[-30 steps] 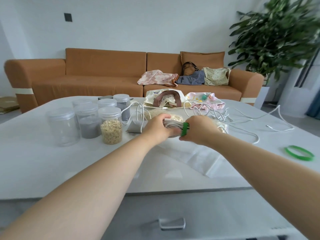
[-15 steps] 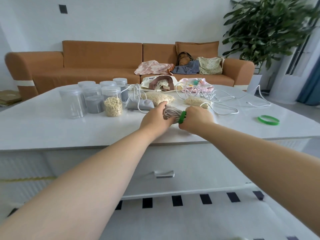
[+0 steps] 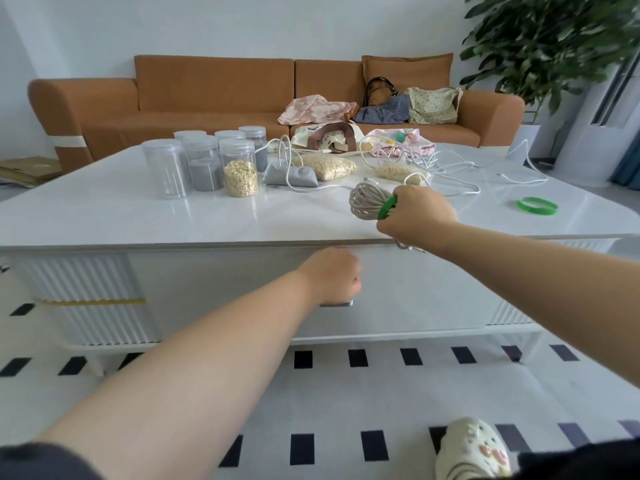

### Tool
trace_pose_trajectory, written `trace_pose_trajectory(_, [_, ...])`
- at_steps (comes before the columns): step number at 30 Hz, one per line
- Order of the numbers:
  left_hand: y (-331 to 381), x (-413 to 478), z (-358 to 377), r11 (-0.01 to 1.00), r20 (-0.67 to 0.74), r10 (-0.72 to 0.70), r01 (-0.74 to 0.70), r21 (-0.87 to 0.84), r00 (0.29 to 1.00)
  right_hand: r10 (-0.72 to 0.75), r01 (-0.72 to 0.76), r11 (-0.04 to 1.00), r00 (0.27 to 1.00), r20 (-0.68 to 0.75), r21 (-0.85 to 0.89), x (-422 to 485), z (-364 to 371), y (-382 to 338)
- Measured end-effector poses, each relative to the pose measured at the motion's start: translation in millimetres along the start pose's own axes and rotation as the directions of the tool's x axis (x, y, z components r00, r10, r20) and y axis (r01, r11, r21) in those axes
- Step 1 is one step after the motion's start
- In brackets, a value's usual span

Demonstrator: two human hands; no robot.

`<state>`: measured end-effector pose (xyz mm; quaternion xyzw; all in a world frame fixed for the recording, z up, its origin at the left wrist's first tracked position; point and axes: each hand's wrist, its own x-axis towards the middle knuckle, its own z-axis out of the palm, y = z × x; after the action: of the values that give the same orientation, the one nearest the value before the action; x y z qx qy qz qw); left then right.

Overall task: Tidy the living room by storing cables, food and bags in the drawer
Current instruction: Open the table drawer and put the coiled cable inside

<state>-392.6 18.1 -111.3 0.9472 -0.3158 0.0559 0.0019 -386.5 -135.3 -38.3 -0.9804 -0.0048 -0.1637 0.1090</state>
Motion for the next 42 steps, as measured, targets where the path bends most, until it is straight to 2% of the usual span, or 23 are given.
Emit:
trace_pose_trajectory(4, [10.6,7.3,18.7,0.924,0.285,-0.229,0.300,-0.236,0.931,-0.027,0.028,0.999,1.000,-0.013,0.040,-9.1,3.3,-2.5])
trace_pose_trajectory(6, [17.6,6.5,25.9,0.866,0.392,-0.290,0.414,-0.281,0.873,-0.038,0.039,0.997,0.999,-0.005,0.064,-13.0,3.7,-3.8])
trace_pose_trajectory(8, [21.9,3.4,27.6,0.847,0.422,-0.325,0.459,-0.269,0.846,-0.049,0.050,0.995,0.999,-0.005,0.085,-18.4,4.2,-4.2])
trace_pose_trajectory(11, [26.3,2.2,22.0,0.861,0.427,-0.337,0.458,-0.222,0.839,-0.069,0.071,0.992,0.997,-0.020,0.102,-26.1,4.3,-0.8])
trace_pose_trajectory(13, [29.4,1.8,15.1,0.874,0.478,-0.298,0.438,-0.210,0.826,-0.085,0.087,0.992,0.996,-0.024,0.093,-26.5,1.1,2.0])
trace_pose_trajectory(16, [32.9,-0.3,2.4,0.911,0.593,-0.174,0.358,-0.208,0.786,-0.086,0.089,0.994,0.996,-0.039,0.070,-21.0,-8.0,8.5])
trace_pose_trajectory(18, [38.3,-3.5,-9.4,0.940,0.613,-0.084,0.267,-0.214,0.786,-0.082,0.085,0.994,0.996,-0.042,0.069,-17.3,-11.3,14.7])
trace_pose_trajectory(20, [47.1,-5.0,-25.7,0.947,0.542,-0.012,0.184,-0.265,0.841,-0.079,0.081,0.995,0.996,-0.043,0.055,-14.5,-9.9,21.8])
trace_pose_trajectory(22, [53.5,-1.5,-43.4,0.948,0.367,0.001,0.116,-0.296,0.930,-0.064,0.066,0.997,0.997,-0.042,0.045,-14.1,-6.8,29.0])
trace_pose_trajectory(24, [50.0,3.6,-56.0,0.970,0.124,-0.016,0.045,-0.240,0.992,-0.040,0.041,0.998,0.999,-0.034,0.045,-14.4,-4.8,33.8])
trace_pose_trajectory(25, [46.3,5.2,-58.4,0.983,0.047,-0.025,0.034,-0.183,0.999,-0.028,0.029,0.999,0.999,-0.029,0.046,-14.9,-4.7,35.4])
trace_pose_trajectory(26, [42.9,5.2,-59.0,0.991,0.030,-0.039,0.043,-0.131,0.999,-0.022,0.023,0.999,0.999,-0.023,0.047,-15.1,-5.0,36.8])
trace_pose_trajectory(28, [40.2,3.7,-55.7,0.990,0.120,-0.083,0.095,-0.099,0.989,-0.027,0.028,0.998,1.000,-0.010,0.055,-15.5,-7.7,39.0])
trace_pose_trajectory(32, [38.2,9.4,-61.2,0.943,0.241,-0.170,0.229,-0.243,0.956,-0.121,0.114,0.987,0.991,0.060,0.109,-18.1,-16.8,46.4])
trace_pose_trajectory(37, [37.8,14.5,-68.8,0.874,0.451,-0.085,0.284,-0.394,0.889,-0.234,0.234,0.972,0.964,0.130,0.014,-24.8,-18.3,59.9])
trace_pose_trajectory(42, [38.4,20.8,-62.1,0.813,0.639,-0.039,0.396,-0.427,0.769,-0.160,0.238,0.957,0.909,0.386,-0.164,-30.4,-5.3,71.3])
